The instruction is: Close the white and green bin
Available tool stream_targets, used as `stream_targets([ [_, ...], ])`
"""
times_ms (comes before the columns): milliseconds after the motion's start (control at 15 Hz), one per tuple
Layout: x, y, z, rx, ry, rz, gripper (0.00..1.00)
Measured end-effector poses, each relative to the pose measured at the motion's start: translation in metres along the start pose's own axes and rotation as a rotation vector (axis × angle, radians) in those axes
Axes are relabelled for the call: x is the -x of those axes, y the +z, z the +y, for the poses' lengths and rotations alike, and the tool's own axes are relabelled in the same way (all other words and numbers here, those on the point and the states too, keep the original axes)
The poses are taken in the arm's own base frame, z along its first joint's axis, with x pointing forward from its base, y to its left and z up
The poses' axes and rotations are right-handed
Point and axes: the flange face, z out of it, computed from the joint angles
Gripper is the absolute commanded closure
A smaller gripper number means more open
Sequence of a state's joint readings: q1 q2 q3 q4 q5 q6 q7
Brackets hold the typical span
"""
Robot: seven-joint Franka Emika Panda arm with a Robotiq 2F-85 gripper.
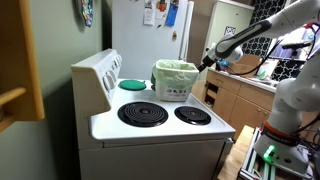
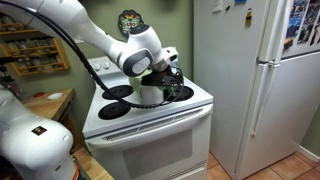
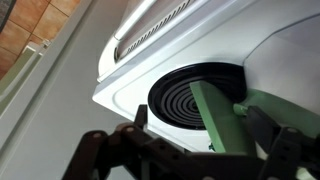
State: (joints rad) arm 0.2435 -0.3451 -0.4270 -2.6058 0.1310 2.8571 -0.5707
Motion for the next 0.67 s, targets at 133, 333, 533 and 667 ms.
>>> stream_targets([
  [133, -0.001, 0.006, -0.002, -0.024, -0.001, -0.014, 0.00],
  [333, -0.001, 0.014, 0.002, -0.026, 0.004, -0.033, 0.00],
  [533, -0.004, 0.021, 0.008, -0.031, 0.018, -0.034, 0.00],
  [667, -0.008, 0.022, 0.010, -0.043, 0.026, -0.022, 0.00],
])
